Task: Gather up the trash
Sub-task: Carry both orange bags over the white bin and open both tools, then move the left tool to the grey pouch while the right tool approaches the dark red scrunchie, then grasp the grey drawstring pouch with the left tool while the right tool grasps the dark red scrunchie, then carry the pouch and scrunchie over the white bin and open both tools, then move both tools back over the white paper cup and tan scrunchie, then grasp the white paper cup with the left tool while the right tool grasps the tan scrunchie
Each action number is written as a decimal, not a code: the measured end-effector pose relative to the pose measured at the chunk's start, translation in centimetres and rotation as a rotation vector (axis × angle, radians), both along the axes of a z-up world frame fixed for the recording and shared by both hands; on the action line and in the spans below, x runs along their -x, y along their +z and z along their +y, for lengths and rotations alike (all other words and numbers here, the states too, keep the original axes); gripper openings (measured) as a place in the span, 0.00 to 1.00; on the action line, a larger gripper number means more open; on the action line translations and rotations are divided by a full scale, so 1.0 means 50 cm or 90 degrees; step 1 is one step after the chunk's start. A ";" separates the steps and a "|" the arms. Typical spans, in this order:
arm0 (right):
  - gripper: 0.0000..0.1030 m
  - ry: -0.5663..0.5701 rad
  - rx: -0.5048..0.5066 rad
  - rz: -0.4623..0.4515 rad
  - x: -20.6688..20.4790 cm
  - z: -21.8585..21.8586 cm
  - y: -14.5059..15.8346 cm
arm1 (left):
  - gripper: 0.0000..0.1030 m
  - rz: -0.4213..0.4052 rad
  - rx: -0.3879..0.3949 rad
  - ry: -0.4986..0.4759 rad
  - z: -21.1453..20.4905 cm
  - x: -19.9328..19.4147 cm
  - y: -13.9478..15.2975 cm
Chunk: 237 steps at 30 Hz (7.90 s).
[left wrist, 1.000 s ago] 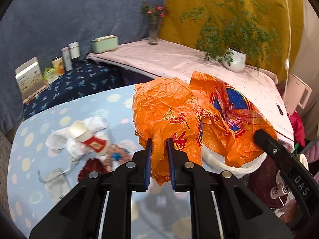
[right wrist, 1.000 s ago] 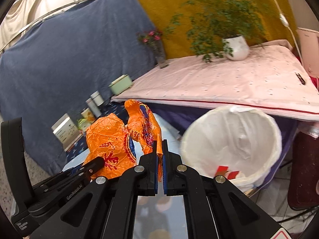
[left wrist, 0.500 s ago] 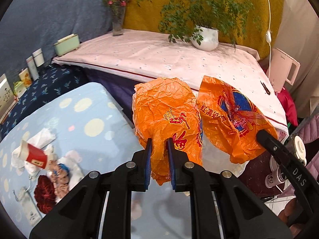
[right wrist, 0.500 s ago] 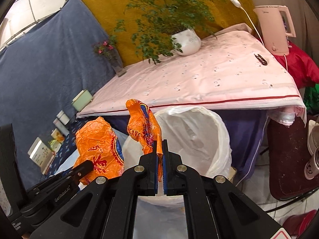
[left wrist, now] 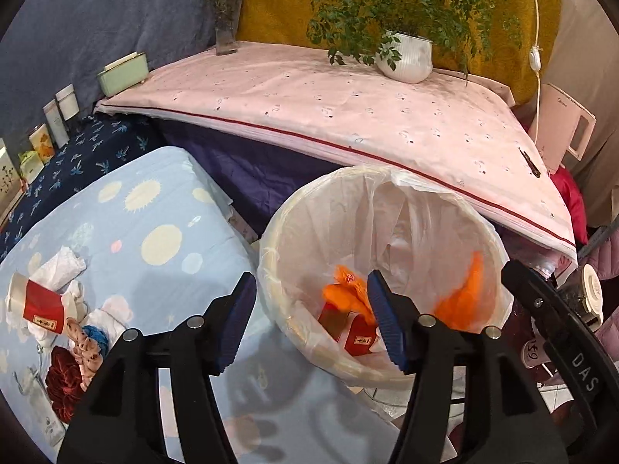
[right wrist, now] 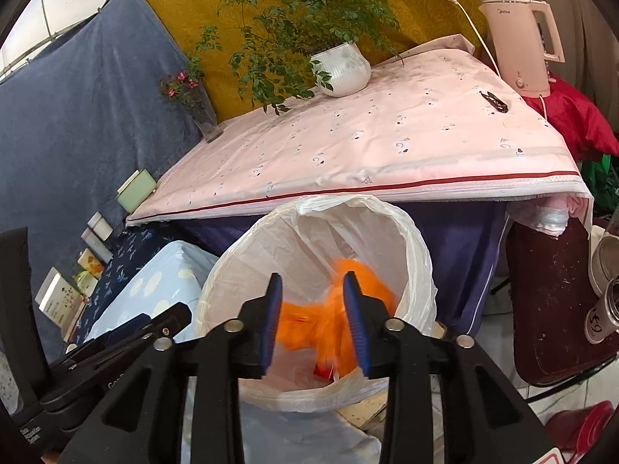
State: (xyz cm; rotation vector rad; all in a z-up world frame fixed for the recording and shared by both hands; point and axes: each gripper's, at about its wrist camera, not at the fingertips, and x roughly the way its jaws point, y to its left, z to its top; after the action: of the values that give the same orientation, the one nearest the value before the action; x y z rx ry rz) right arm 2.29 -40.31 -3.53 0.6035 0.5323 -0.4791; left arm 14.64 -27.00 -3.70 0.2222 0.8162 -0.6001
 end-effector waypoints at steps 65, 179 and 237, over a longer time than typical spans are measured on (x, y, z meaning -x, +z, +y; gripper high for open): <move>0.50 0.414 0.047 0.139 -0.241 0.643 -0.077 | 0.79 0.124 0.019 0.449 0.776 -0.027 -0.141; 0.38 0.086 0.018 0.006 -0.059 0.106 0.014 | 0.53 0.006 0.065 0.096 0.138 -0.007 0.063; 0.39 0.385 0.033 0.099 -0.286 0.499 -0.065 | 0.15 0.100 0.066 0.339 0.513 -0.162 -0.040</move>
State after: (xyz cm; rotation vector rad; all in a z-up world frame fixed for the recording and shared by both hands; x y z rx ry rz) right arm 16.59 -15.35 -6.79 0.3308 0.8110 0.0353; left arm 22.75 -1.37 -5.69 -0.1398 0.9471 -0.1564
